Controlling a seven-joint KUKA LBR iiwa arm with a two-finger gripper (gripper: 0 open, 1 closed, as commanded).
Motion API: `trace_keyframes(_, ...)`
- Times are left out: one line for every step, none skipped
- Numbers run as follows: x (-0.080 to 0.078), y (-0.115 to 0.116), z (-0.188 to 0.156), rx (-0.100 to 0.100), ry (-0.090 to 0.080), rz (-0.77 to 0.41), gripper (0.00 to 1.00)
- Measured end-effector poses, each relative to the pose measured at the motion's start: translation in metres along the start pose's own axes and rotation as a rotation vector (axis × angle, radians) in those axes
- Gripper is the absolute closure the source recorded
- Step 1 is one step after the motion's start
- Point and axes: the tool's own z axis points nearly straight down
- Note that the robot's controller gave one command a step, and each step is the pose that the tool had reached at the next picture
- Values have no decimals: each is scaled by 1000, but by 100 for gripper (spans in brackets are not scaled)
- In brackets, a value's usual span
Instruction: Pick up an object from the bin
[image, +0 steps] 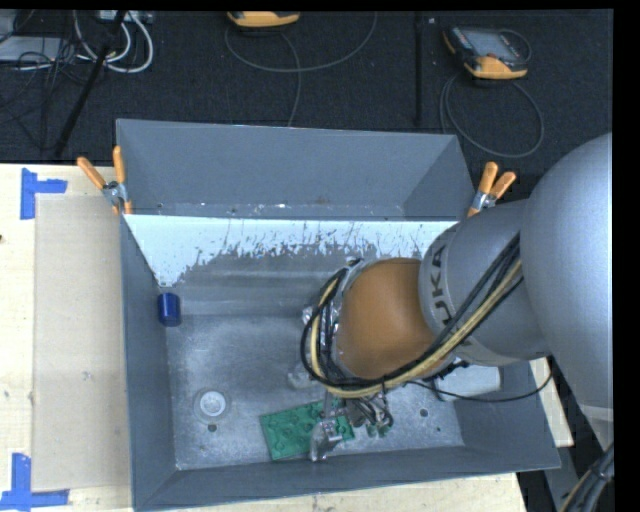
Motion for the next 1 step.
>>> trace_keyframes(-3,0,-2,0,-8,3,100)
